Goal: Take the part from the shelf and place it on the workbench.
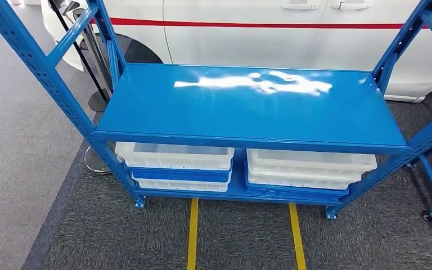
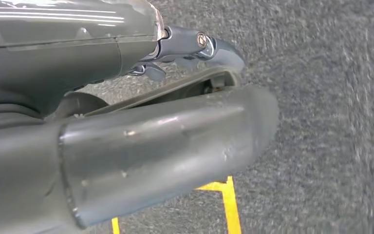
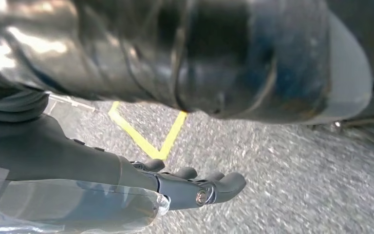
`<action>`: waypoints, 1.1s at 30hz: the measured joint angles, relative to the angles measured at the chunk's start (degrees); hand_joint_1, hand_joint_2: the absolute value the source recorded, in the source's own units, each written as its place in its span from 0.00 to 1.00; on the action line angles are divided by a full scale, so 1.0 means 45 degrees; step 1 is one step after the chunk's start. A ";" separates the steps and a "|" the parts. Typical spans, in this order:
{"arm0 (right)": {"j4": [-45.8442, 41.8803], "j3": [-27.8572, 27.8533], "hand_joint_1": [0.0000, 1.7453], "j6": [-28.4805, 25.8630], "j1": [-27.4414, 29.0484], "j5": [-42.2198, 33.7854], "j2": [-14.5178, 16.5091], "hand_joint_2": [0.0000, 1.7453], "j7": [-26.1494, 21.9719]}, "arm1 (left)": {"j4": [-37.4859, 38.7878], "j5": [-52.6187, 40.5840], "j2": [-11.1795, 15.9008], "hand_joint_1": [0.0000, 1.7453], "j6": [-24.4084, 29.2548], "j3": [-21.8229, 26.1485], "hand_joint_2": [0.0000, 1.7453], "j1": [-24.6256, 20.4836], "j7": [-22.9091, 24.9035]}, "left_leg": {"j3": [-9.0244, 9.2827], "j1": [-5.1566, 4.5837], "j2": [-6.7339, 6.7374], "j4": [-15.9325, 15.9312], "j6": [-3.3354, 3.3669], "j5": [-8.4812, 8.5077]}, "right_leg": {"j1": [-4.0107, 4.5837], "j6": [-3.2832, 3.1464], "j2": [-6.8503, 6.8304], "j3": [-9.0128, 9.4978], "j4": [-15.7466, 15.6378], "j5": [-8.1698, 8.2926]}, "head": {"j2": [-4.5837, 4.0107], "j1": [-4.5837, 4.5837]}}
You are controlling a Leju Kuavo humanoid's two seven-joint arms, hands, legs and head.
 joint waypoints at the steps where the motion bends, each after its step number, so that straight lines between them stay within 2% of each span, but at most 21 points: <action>1: 0.0000 0.0001 0.00 -0.0002 -0.0004 0.0000 0.0005 0.50 0.0000 | -0.0098 0.0024 0.0011 0.00 0.0023 -0.0166 0.00 0.0037 0.0007 | 0.0031 0.0012 0.0000 0.0026 -0.0061 -0.0045 | -0.0024 -0.0067 0.0003 0.0040 -0.0045 0.0012 | -0.0001 0.0001; 3: 0.0000 0.0001 0.00 -0.0019 -0.0001 0.0000 0.0007 1.00 0.0002 | -0.0297 0.0131 0.0030 0.00 0.0129 -0.0476 0.00 0.0135 0.0030 | -0.0149 0.0048 -0.0018 0.0591 -0.0218 -0.0455 | -0.0084 -0.0208 -0.0007 0.0129 -0.0134 0.0033 | -0.0001 -0.0001; 4: 0.0000 0.0001 0.00 -0.0028 0.0000 0.0000 0.0010 1.00 0.0004 | -0.0407 0.0230 0.0036 0.00 0.0221 -0.0621 0.00 0.0211 0.0060 | -0.0445 0.0083 -0.0026 0.1249 -0.0291 -0.0836 | -0.0099 -0.0258 -0.0014 0.0159 -0.0154 0.0033 | -0.0002 -0.0005; 6: 0.0000 0.0001 0.00 -0.0047 0.0006 0.0000 0.0006 1.00 0.0005 | -0.0661 0.0470 0.0036 0.00 0.0461 -0.0962 0.00 0.0403 0.0141 | -0.1311 0.0139 -0.0029 0.2959 -0.0408 -0.1593 | -0.0099 -0.0311 -0.0006 0.0166 -0.0153 0.0008 | -0.0002 -0.0005; 7: 0.0000 0.0002 0.00 -0.0073 0.0011 0.0000 0.0006 1.00 0.0005 | -0.0803 0.0580 0.0035 0.00 0.0589 -0.1142 0.00 0.0519 0.0187 | -0.1628 0.0164 -0.0028 0.3516 -0.0437 -0.1697 | -0.0100 -0.0317 0.0009 0.0182 -0.0151 -0.0009 | -0.0002 -0.0006; 8: 0.0000 0.0002 0.00 -0.0113 0.0015 0.0000 0.0006 1.00 0.0005 | -0.0956 0.0677 0.0034 0.00 0.0700 -0.1324 0.00 0.0633 0.0223 | -0.1743 0.0184 -0.0028 0.3632 -0.0447 -0.1552 | -0.0101 -0.0309 0.0029 0.0209 -0.0150 -0.0030 | -0.0002 -0.0006; 9: 0.0000 0.0002 0.00 -0.0159 0.0017 0.0000 0.0007 1.00 0.0005 | -0.1105 0.0742 0.0032 0.00 0.0793 -0.1489 0.00 0.0738 0.0256 | -0.1602 0.0199 -0.0028 0.3218 -0.0437 -0.1161 | -0.0105 -0.0288 0.0050 0.0256 -0.0149 -0.0057 | -0.0002 -0.0007; 10: 0.0000 0.0002 0.00 -0.0199 0.0017 0.0005 0.0011 1.00 0.0008 | -0.1239 0.0784 0.0028 0.00 0.0856 -0.1625 0.00 0.0827 0.0299 | -0.1238 0.0223 -0.0027 0.2364 -0.0429 -0.0622 | -0.0126 -0.0267 0.0068 0.0315 -0.0142 -0.0095 | -0.0004 -0.0007; 12: 0.0000 0.0004 0.00 -0.0268 0.0004 0.0043 -0.0001 1.00 0.0059 | -0.1465 0.0798 0.0016 0.00 0.0756 -0.1882 0.00 0.0980 0.0567 | -0.0489 0.0275 -0.0061 0.0690 -0.0541 0.0087 | -0.0056 -0.0217 0.0089 0.0395 -0.0093 -0.0205 | -0.0004 -0.0008; 13: 0.0000 0.0007 0.00 -0.0327 -0.0007 0.0067 -0.0010 1.00 0.0106 | -0.1548 0.0723 0.0023 0.00 0.0534 -0.1991 0.00 0.1046 0.0793 | -0.0286 0.0296 -0.0088 0.0239 -0.0508 0.0195 | 0.0002 -0.0196 0.0092 0.0408 -0.0070 -0.0248 | -0.0004 -0.0002; 14: -0.0001 0.0010 0.00 -0.0400 -0.0018 0.0086 -0.0021 1.00 0.0152 | -0.1600 0.0579 0.0032 0.00 0.0220 -0.2064 0.00 0.1097 0.1034 | -0.0227 0.0298 -0.0116 0.0099 -0.0493 0.0177 | 0.0076 -0.0171 0.0099 0.0407 -0.0057 -0.0273 | -0.0004 0.0004; 16: -0.0004 0.0013 0.00 -0.0562 -0.0033 0.0098 -0.0024 1.00 0.0215 | -0.1645 0.0040 0.0053 0.00 -0.0475 -0.2020 0.00 0.1147 0.1424 | -0.0226 0.0260 -0.0135 0.0093 -0.0315 0.0188 | 0.0095 -0.0133 0.0106 0.0420 -0.0083 -0.0265 | -0.0004 0.0015; 20: -0.0005 0.0012 0.00 -0.0672 -0.0054 0.0103 -0.0024 1.00 0.0244 | -0.1699 -0.0778 0.0041 0.00 -0.1046 -0.1647 0.00 0.1188 0.1739 | -0.0227 0.0183 -0.0136 0.0100 -0.0241 0.0185 | 0.0024 -0.0028 0.0108 0.0450 -0.0160 -0.0240 | -0.0004 0.0012; 21: -0.0005 0.0012 0.00 -0.0679 -0.0058 0.0112 -0.0026 0.75 0.0244 | -0.1724 -0.0881 0.0036 0.00 -0.1080 -0.1563 0.25 0.1194 0.1782 | -0.0228 0.0172 -0.0136 0.0102 -0.0223 0.0178 | 0.0013 -0.0009 0.0108 0.0453 -0.0171 -0.0238 | -0.0004 0.0012; 24: -0.0005 0.0013 0.00 -0.0699 -0.0066 0.0166 -0.0029 0.75 0.0247 | -0.1760 -0.1134 0.0005 0.00 -0.1103 -0.1364 1.00 0.1191 0.1926 | -0.0227 0.0149 -0.0136 0.0105 -0.0194 0.0165 | -0.0008 0.0017 0.0109 0.0458 -0.0185 -0.0238 | -0.0004 0.0012; 25: -0.0005 0.0015 0.00 -0.0705 -0.0068 0.0188 -0.0029 1.00 0.0248 | -0.1761 -0.1188 -0.0007 0.00 -0.1103 -0.1327 1.00 0.1190 0.1997 | -0.0226 0.0145 -0.0136 0.0107 -0.0189 0.0162 | -0.0011 0.0025 0.0110 0.0457 -0.0188 -0.0238 | -0.0004 0.0012; 28: -0.0018 0.0012 0.00 -0.0712 -0.0043 0.0199 -0.0049 1.00 0.0233 | -0.1739 -0.1329 0.0005 0.00 -0.1194 -0.1356 1.00 0.1188 0.2181 | -0.0221 0.0136 -0.0134 0.0113 -0.0180 0.0157 | -0.0014 0.0042 0.0110 0.0455 -0.0191 -0.0240 | -0.0004 0.0012; 33: -0.0188 -0.0035 0.00 -0.0594 0.0134 -0.0078 -0.0130 1.00 -0.0004 | -0.1319 -0.1860 0.0309 0.00 -0.1869 -0.2014 1.00 0.1129 0.2040 | -0.0219 0.0119 -0.0135 0.0115 -0.0174 0.0154 | -0.0011 0.0044 0.0108 0.0456 -0.0191 -0.0241 | 0.0000 0.0012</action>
